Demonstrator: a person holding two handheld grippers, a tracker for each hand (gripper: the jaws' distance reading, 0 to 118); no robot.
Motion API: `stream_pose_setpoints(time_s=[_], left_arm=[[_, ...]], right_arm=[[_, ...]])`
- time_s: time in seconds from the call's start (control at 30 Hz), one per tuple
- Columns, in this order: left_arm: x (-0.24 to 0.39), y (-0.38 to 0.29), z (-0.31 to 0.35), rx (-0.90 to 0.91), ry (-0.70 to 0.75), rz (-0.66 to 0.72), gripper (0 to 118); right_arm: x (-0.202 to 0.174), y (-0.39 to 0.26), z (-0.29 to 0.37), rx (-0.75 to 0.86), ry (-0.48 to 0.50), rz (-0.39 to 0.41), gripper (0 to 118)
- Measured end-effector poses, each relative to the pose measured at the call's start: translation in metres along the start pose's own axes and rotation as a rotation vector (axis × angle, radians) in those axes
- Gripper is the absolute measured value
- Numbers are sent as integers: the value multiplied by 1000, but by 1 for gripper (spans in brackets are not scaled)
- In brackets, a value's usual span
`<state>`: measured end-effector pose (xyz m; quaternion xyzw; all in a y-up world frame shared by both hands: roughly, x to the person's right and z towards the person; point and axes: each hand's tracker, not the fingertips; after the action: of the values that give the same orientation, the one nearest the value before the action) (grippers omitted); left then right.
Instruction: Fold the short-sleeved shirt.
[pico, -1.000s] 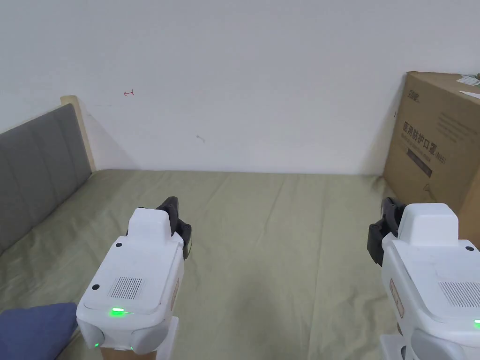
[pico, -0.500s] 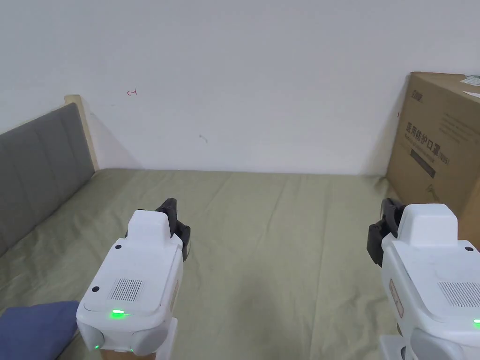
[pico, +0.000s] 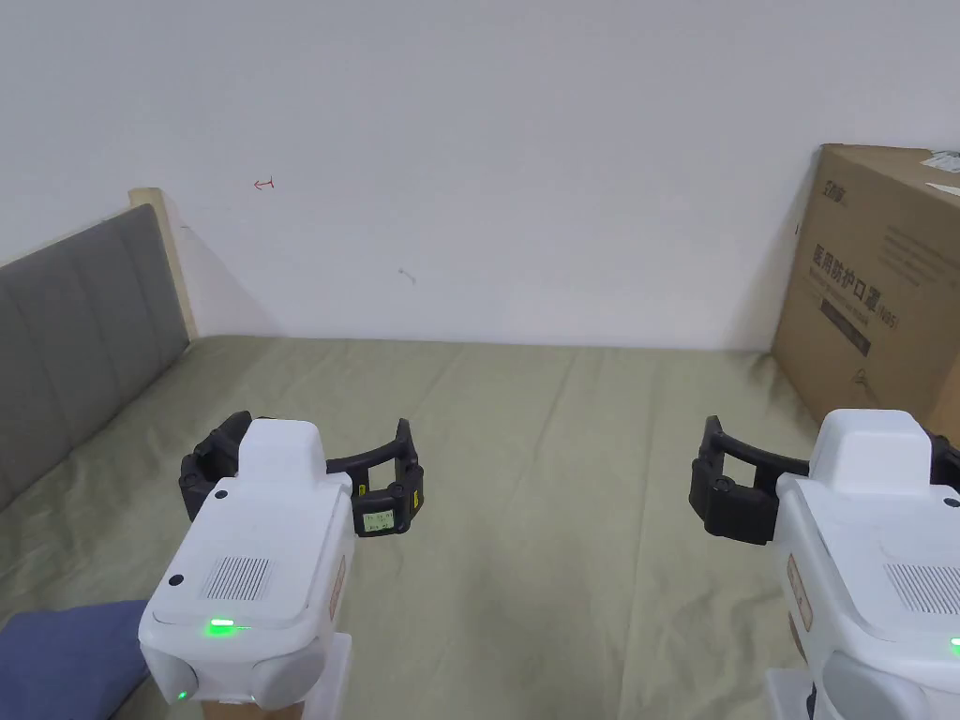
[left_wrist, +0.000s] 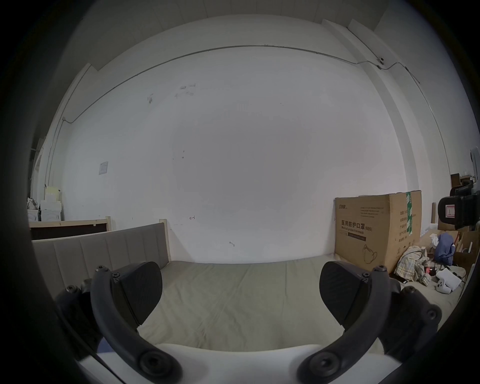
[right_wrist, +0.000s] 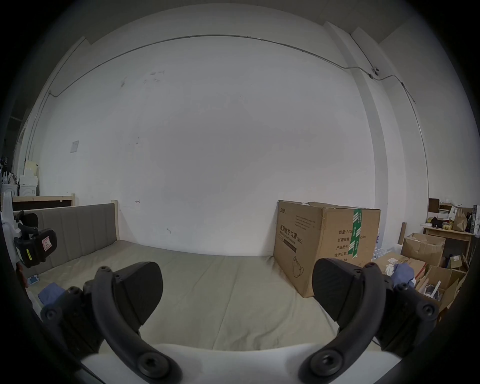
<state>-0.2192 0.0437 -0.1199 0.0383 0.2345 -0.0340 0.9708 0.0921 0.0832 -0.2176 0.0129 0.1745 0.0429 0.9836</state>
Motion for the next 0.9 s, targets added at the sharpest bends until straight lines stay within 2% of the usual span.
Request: stream_pose_setpoints(time_s=[0.9], left_arm=[[0,4,0,21,6,-7,118]], right_arm=[[3,1,1,14,-3,-4,118]])
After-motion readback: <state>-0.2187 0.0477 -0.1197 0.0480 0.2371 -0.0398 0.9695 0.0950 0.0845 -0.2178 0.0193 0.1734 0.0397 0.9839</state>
